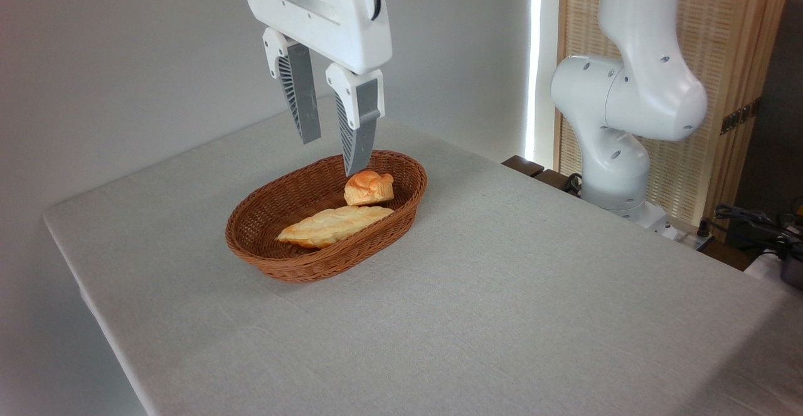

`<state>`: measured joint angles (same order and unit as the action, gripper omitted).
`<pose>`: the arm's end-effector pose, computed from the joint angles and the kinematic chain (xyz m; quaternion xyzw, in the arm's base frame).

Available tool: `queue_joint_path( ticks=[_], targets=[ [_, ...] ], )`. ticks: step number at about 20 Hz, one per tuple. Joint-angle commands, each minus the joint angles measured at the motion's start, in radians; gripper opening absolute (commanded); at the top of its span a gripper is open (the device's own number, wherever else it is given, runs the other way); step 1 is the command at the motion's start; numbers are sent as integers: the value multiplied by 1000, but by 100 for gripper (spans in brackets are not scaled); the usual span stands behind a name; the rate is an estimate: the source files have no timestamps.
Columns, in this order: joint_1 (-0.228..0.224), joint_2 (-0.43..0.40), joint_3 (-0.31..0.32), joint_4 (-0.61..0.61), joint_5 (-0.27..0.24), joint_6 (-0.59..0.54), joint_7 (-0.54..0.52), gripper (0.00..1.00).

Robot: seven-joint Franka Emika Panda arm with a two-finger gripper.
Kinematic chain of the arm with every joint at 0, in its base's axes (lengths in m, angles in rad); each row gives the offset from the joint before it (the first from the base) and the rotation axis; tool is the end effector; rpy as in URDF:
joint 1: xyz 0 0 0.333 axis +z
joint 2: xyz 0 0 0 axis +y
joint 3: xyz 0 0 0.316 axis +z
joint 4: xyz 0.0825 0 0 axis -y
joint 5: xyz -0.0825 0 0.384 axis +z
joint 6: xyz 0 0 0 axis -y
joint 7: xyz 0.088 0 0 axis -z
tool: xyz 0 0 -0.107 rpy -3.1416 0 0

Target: Put bread into the basket

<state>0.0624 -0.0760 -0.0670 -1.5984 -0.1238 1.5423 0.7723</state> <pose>0.5279 -0.0175 0.6508 0.9230 -0.3802 0.0313 0.0513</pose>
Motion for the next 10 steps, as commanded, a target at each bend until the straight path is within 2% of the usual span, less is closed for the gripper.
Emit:
queue_joint_path(
  ticks=[1, 5, 7, 10],
  targets=[
    [-52, 12, 26, 23, 39, -31, -18, 100],
    [-104, 13, 27, 2, 44, -30, -18, 100],
    [-131, 13, 27, -15, 88, -27, -19, 100],
    [-138, 18, 26, -18, 98, -15, -18, 100]
  ],
)
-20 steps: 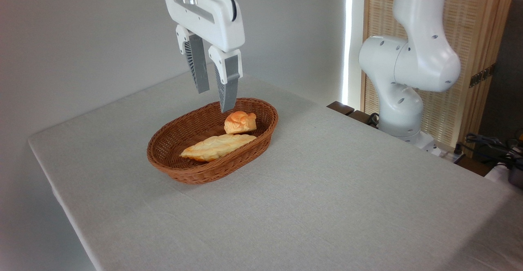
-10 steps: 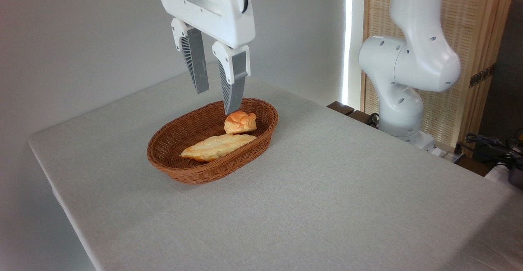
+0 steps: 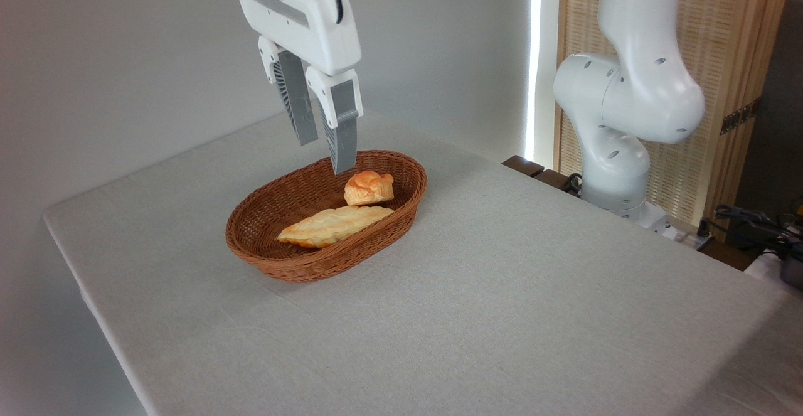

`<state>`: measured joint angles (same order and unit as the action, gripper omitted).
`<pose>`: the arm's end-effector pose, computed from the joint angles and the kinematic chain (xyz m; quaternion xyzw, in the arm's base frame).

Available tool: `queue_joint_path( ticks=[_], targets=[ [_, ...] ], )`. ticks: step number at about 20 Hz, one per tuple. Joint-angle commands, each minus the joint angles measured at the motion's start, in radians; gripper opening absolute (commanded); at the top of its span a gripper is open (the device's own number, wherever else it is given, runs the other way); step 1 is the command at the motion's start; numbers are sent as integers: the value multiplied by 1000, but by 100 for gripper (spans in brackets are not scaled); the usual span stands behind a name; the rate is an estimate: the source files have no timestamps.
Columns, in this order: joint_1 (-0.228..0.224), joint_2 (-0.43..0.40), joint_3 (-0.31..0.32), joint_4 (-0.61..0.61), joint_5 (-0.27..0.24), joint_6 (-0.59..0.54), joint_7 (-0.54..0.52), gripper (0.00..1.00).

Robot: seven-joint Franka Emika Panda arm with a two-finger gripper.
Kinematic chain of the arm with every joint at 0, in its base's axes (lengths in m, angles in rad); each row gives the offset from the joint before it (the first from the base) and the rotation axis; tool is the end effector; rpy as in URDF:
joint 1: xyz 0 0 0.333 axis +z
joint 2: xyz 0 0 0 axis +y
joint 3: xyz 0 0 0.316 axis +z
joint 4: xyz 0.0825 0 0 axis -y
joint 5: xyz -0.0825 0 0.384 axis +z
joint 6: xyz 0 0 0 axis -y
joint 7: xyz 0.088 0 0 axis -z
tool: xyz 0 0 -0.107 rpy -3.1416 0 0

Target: Put bread into the basket

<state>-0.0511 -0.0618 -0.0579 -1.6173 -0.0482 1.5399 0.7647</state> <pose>0.5280 -0.0641 0.6335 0.9056 -0.4234 -0.0003 0.0236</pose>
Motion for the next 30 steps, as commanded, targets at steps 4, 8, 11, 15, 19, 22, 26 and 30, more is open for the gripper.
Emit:
queue_joint_path(
  ticks=[4, 8, 11, 15, 19, 22, 26, 30],
  targets=[
    [-27, 5, 16, -19, 19, 11, -10, 100],
    [-27, -6, 42, -52, 13, 60, -10, 100],
    [-27, -7, 49, -56, 11, 62, -15, 100],
    [-26, -7, 56, -58, -2, 92, -94, 100],
    [-27, -7, 56, -59, -1, 94, -100, 100],
    [-27, -6, 56, -59, 5, 92, -100, 100],
    [-27, -7, 56, -59, 7, 89, -102, 100],
    [-30, -7, 56, -59, 7, 82, -102, 100]
  ],
)
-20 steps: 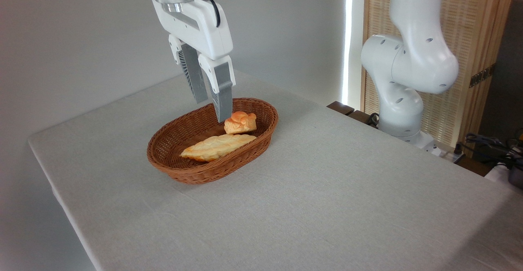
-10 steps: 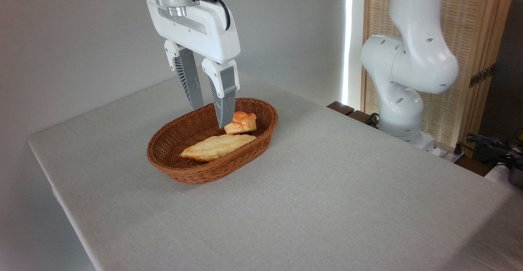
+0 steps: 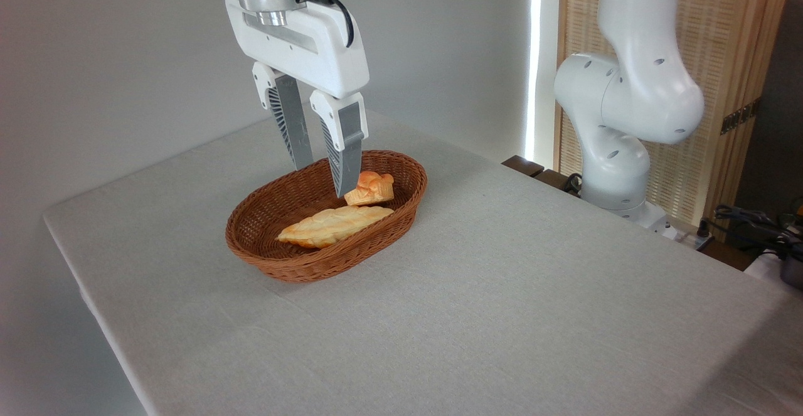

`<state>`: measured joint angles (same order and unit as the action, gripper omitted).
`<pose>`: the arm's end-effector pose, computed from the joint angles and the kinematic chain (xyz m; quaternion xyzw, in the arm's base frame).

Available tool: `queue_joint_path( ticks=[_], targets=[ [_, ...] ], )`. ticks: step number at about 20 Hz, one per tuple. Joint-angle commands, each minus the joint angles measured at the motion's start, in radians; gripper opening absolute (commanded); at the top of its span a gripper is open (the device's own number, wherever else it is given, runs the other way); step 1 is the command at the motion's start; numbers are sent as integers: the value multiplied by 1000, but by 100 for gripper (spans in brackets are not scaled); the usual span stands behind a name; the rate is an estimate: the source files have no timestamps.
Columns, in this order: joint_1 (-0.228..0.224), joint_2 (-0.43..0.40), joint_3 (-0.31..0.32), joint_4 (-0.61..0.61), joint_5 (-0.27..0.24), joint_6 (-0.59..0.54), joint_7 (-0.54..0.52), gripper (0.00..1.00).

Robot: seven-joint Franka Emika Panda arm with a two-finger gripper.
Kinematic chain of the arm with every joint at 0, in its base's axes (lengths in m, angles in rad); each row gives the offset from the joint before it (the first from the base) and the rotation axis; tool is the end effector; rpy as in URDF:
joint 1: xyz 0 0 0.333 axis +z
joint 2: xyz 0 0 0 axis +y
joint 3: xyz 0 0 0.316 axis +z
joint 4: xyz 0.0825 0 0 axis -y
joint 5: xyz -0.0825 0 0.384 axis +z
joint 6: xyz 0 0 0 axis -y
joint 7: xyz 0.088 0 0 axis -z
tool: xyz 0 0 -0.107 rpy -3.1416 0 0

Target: Put bread into the basket

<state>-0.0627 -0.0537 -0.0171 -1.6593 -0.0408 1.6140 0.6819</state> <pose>0.5389 -0.0476 0.6159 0.9285 -0.3709 0.0099 0.0178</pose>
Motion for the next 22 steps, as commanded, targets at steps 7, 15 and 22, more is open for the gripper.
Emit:
queue_joint_path(
  ticks=[7, 15, 22],
  targets=[
    [-23, -15, 16, -17, 7, 4, -18, 100],
    [-26, -14, 16, -17, 42, 4, -36, 100],
    [-26, -14, 16, -17, 42, 3, -30, 100]
  ],
)
